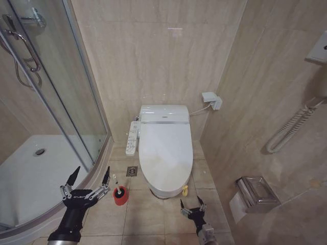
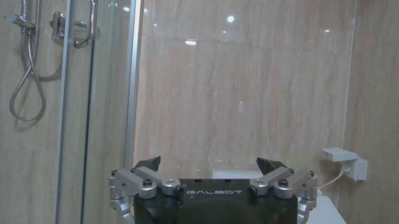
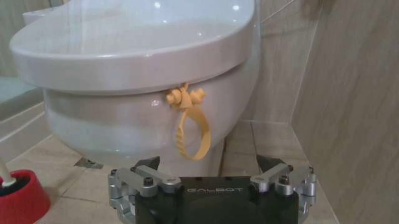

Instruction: Open the toilet lid, clean the toilet bowl with a toilet brush, close the toilet lid, and flush.

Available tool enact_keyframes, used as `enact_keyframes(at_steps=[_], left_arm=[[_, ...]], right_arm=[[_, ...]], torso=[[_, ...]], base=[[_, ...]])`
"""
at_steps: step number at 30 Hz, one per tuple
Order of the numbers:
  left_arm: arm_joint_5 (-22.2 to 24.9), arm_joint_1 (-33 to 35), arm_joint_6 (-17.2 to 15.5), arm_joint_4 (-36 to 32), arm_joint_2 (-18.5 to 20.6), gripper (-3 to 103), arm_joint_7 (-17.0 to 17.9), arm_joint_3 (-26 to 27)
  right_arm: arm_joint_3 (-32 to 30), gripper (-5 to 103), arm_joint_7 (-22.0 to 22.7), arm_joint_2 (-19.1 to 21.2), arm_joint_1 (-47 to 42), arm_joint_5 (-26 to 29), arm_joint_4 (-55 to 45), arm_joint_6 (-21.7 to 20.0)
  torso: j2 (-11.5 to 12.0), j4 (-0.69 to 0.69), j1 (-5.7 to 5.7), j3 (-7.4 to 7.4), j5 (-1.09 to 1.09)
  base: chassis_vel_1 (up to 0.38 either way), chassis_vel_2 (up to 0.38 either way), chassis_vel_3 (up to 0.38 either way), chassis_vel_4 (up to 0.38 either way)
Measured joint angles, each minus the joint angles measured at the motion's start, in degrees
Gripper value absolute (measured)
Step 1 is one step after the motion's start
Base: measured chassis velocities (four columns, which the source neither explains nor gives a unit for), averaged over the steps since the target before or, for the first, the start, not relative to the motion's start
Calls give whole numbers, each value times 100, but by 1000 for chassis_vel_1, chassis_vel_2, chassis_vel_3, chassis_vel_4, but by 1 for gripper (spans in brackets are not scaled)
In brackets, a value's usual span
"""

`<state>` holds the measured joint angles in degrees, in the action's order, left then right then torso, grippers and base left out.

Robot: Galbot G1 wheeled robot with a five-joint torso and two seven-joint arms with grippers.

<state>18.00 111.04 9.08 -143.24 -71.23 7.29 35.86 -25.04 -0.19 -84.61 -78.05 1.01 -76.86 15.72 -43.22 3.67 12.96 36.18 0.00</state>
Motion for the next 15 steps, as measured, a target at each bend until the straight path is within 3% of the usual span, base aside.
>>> enact_keyframes(at_steps=[15], left_arm=[[0,0,0,0,0,100,0,0]], right_arm=[[50,100,112,-14,248,-10,110,-24]], torso=[[0,0,0,0,0]], base=[[0,0,0,0]])
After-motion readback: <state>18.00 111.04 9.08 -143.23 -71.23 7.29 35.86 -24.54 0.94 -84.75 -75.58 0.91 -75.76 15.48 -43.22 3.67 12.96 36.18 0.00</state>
